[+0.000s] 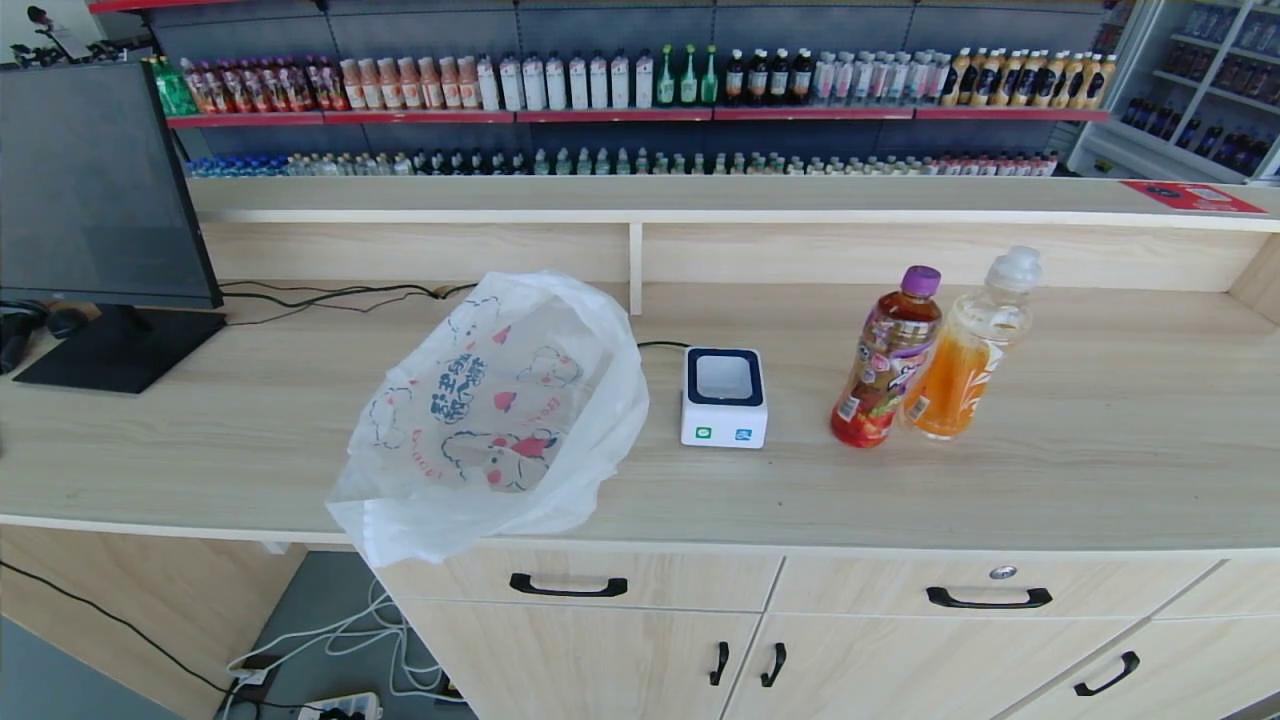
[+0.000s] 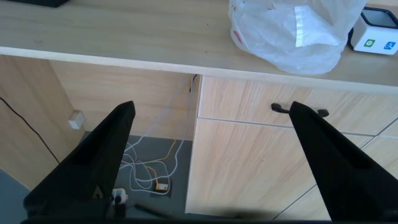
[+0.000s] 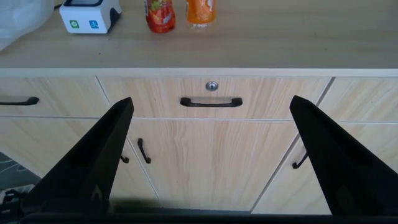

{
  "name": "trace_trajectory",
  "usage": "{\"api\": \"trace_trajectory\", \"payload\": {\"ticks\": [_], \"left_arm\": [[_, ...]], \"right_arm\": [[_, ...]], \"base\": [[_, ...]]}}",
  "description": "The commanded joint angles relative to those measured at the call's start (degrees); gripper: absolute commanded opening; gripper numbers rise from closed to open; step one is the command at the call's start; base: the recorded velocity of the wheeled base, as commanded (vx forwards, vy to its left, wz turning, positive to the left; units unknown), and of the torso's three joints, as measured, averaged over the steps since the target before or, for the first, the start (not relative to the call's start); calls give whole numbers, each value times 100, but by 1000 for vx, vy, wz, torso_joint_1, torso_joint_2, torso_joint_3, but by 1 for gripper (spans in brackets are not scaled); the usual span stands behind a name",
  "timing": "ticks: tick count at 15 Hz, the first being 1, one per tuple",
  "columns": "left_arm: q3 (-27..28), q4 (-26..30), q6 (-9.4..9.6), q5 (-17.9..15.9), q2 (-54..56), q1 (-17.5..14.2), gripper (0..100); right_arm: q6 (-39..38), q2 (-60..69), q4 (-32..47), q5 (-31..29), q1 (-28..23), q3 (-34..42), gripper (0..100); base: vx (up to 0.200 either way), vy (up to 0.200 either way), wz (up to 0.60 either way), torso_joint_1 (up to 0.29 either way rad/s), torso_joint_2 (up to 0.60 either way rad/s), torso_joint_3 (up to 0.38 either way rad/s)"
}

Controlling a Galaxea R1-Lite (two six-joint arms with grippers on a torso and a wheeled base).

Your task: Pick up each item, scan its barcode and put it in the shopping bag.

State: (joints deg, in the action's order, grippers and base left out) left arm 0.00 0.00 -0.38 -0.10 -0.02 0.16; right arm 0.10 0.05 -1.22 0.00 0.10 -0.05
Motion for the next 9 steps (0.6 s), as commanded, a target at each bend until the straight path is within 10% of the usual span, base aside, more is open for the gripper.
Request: {"api": "trace_trajectory", "payload": {"ticks": [1,9], "left_arm": [[0,0,3,1,2,2,100],[0,0,-6,1,2,2,100]], "right_arm": [[-150,-225,-221,712,78,-725,100],[245,-2281,-1355,888,96,-1674,100]], "base": [[0,0,0,0,0,0],[0,0,0,0,0,0]]}}
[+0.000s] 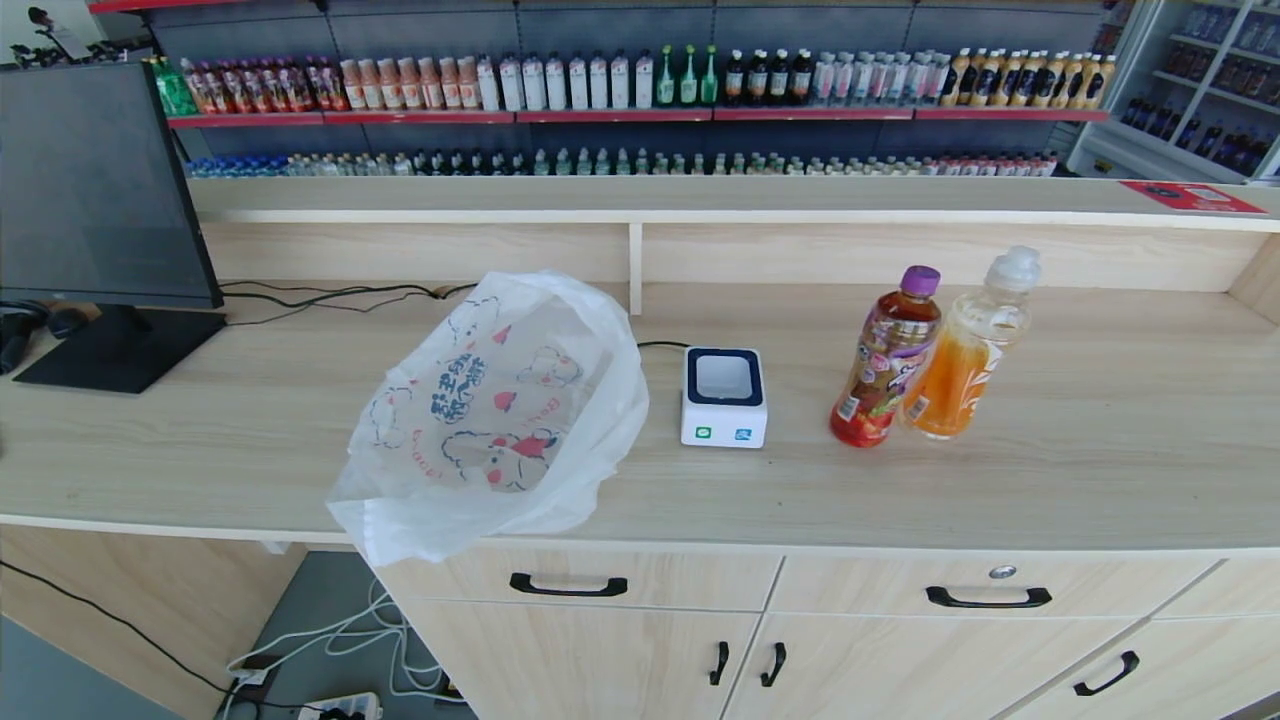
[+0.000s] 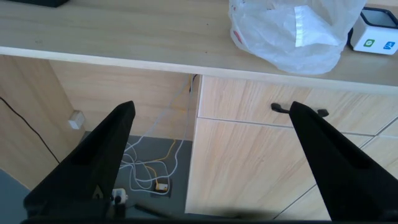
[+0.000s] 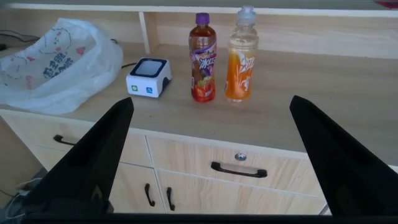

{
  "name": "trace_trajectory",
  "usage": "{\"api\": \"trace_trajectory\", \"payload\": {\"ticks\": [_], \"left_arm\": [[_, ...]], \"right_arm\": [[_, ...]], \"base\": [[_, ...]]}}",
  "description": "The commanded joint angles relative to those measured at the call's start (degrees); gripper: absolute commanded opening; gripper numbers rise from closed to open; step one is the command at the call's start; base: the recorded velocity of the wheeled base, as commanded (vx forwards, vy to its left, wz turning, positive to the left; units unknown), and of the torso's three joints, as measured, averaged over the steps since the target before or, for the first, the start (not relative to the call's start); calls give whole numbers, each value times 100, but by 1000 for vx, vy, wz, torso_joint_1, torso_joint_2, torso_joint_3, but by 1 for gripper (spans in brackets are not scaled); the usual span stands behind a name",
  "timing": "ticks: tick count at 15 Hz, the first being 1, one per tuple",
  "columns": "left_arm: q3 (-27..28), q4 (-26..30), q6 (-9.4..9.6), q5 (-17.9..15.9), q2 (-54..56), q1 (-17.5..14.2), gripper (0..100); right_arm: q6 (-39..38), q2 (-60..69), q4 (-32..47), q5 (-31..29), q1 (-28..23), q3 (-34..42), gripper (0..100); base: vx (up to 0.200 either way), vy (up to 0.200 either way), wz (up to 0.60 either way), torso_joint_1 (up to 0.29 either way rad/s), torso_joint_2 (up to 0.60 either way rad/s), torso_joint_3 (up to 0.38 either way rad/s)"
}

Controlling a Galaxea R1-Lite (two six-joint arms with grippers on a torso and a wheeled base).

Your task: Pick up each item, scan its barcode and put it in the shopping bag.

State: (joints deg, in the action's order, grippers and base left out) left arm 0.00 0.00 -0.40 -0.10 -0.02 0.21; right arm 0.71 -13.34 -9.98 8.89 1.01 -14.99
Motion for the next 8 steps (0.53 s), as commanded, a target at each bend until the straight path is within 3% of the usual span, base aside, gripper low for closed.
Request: {"api": "trace_trajectory", "payload": {"ticks": [1,4,6,8], "left_arm": [[0,0,-4,1,2,-3,100],[0,0,-4,1,2,-3,100],[0,0,-4,1,2,-3,100],[0,0,-4,1,2,-3,100]], "right_arm": [[474,-1830,-1383,-10,-22,-399,100],[1274,-3456,-2807,-1,250,-619,100],[1125,-4388,-3212,-10,918,-1058,100],[931,-5056,-3247,-10,1164,-1788,100]], "base": [[0,0,0,0,0,0],[0,0,0,0,0,0],[0,0,0,0,0,0],[0,0,0,0,0,0]]}}
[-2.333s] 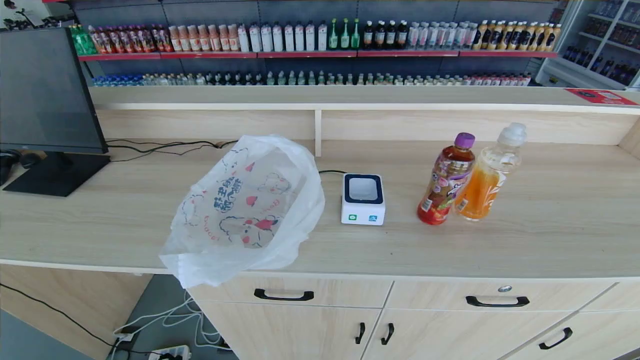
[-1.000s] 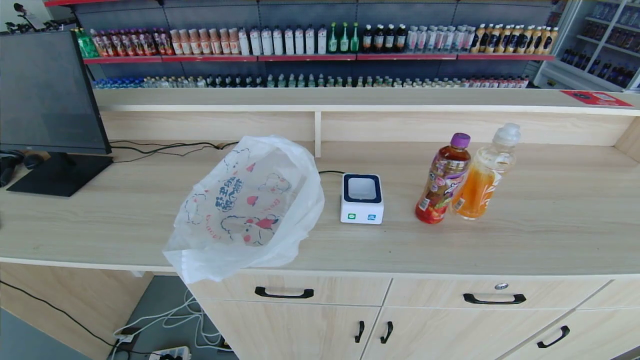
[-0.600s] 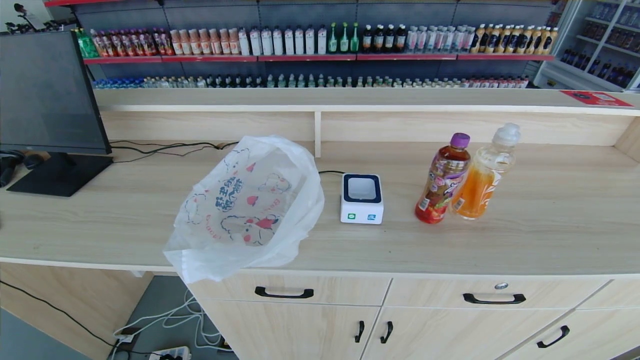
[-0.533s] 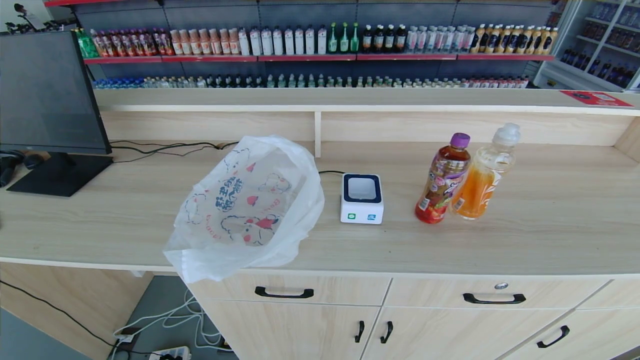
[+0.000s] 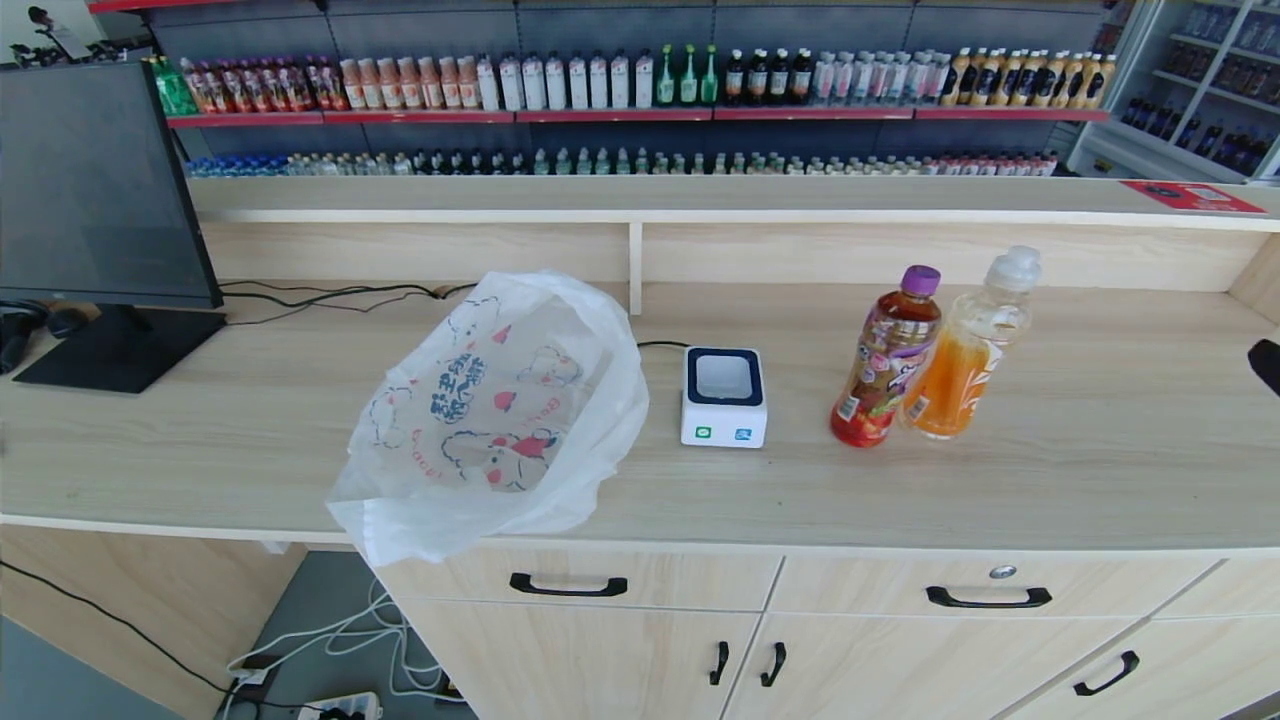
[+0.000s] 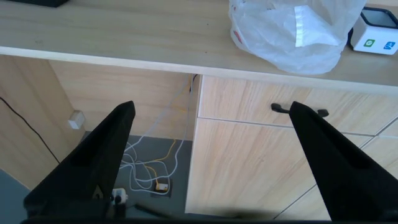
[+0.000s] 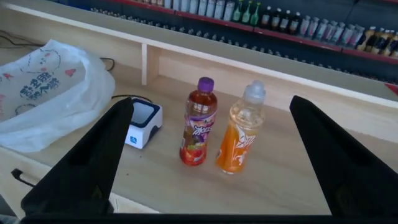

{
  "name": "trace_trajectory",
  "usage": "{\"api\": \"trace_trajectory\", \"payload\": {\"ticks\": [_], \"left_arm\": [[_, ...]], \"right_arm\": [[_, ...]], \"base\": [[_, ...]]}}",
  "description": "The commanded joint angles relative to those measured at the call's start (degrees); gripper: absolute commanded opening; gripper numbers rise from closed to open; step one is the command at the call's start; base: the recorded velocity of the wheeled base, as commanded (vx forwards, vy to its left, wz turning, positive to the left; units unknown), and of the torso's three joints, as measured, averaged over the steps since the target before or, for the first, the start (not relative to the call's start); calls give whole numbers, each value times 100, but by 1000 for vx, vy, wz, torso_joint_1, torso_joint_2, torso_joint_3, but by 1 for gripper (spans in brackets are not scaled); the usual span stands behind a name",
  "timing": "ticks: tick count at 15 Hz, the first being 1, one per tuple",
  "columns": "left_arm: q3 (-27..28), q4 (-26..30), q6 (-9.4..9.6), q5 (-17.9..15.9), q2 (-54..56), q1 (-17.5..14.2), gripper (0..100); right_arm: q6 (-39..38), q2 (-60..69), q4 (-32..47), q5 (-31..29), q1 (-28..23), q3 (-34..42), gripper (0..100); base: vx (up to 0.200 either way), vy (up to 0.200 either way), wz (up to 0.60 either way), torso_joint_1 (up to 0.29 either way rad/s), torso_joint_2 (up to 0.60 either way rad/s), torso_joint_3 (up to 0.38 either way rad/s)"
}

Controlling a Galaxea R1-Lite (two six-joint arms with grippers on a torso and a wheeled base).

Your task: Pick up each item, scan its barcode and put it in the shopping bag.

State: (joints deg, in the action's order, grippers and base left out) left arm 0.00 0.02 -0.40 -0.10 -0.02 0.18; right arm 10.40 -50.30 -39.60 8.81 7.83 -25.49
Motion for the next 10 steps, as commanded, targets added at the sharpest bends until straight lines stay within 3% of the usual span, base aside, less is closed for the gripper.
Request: {"api": "trace_trajectory", "payload": {"ticks": [1,7,8,10], "left_arm": [[0,-2,-4,1,2,-1,100],[0,-2,5,1,2,-1,100],[0,-2,-4,1,2,-1,100],[0,-2,-4,1,2,-1,100]], "right_arm": [[-135,-1562,-286,-2,492,-931,100],[-231,-2546,-505,-293,1002,-1063,100],[-240,-2775,-681,-284,975,-1125,100],[-548,-3566,-1815,-99,949,-1230,100]], "base": [[0,0,0,0,0,0],[0,0,0,0,0,0],[0,0,0,0,0,0],[0,0,0,0,0,0]]}}
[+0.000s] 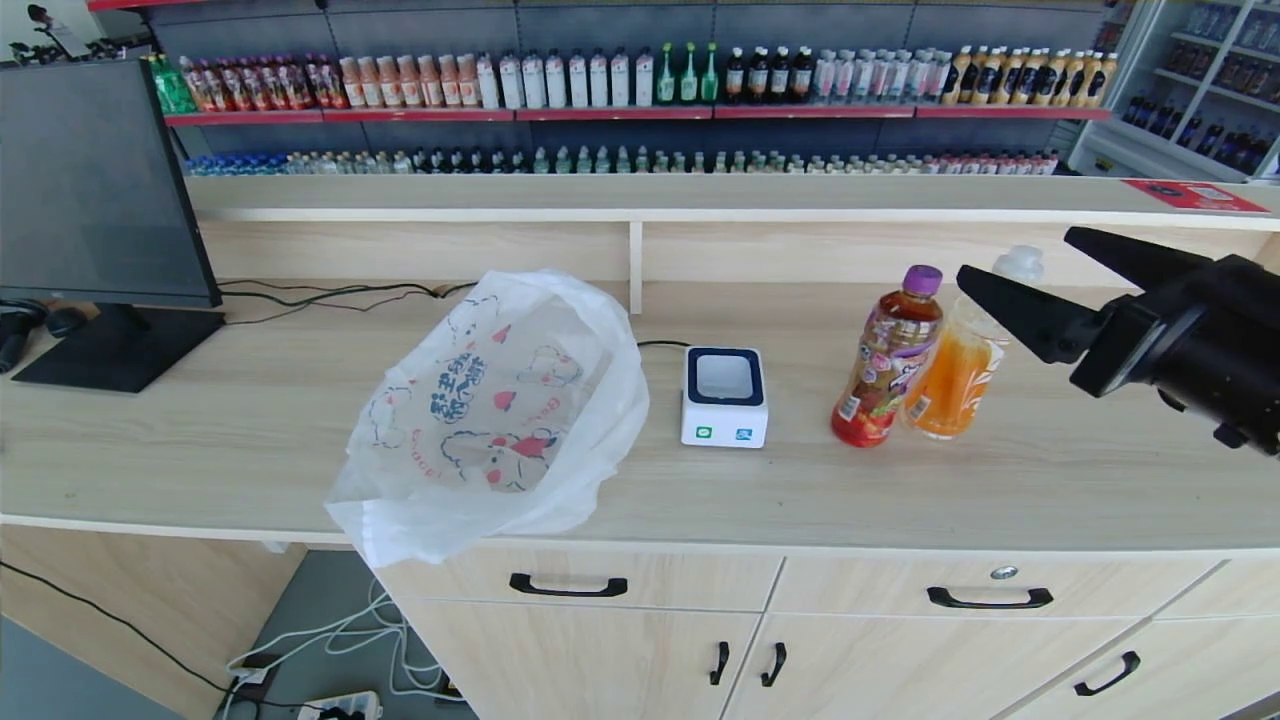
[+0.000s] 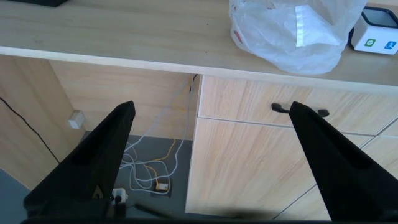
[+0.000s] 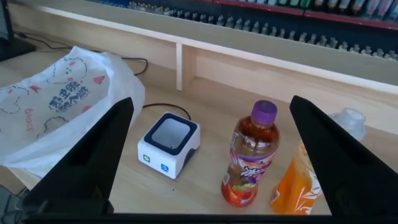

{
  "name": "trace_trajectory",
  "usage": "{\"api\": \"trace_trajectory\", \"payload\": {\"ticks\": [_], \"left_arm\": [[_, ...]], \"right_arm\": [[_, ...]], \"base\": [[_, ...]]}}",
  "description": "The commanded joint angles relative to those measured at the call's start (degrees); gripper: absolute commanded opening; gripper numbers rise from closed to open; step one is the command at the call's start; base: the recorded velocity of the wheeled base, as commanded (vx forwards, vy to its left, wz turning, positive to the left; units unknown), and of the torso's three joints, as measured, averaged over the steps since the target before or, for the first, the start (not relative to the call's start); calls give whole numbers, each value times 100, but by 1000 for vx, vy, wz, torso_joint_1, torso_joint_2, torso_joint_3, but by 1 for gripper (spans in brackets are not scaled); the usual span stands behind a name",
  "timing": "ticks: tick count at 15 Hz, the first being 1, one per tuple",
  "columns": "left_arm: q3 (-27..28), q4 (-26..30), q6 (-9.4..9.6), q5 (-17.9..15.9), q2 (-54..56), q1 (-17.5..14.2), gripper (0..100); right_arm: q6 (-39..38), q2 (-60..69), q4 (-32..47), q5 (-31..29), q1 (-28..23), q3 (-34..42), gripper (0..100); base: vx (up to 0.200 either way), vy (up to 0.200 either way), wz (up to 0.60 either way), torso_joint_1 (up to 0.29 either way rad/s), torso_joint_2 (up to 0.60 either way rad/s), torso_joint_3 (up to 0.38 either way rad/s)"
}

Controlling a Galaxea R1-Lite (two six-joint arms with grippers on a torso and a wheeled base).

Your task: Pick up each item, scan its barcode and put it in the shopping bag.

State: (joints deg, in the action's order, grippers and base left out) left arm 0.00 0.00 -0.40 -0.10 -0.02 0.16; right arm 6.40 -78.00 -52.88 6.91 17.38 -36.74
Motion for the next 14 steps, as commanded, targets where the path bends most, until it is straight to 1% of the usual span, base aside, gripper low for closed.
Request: {"api": "trace_trajectory", "payload": {"ticks": [1,4,5,7,10,11,12,14], "left_arm": [[0,0,-4,1,2,2,100],[0,0,-4,1,2,2,100],[0,0,-4,1,2,2,100],[0,0,-4,1,2,2,100],[0,0,-4,1,2,2,100],[0,0,-4,1,2,2,100],[0,18,-4,1,2,2,100],[0,0,-4,1,2,2,100]], "right_arm": [[-148,-1139,-890,109,19,-140,100],[-174,-1605,-1013,117,19,-131,100],[-297,-1701,-1049,153,-7,-96,100],[-728,-1991,-1383,232,2,-35,100],[-719,-2229,-1435,390,2,18,100],[-684,-2325,-1611,363,11,141,100],[-640,-2361,-1638,328,11,71,100],[-482,-2369,-1638,65,11,88,100]], "base": [[0,0,0,0,0,0],[0,0,0,0,0,0],[0,0,0,0,0,0],[0,0,0,0,0,0],[0,0,0,0,0,0],[0,0,0,0,0,0],[0,0,0,0,0,0],[0,0,0,0,0,0]]}}
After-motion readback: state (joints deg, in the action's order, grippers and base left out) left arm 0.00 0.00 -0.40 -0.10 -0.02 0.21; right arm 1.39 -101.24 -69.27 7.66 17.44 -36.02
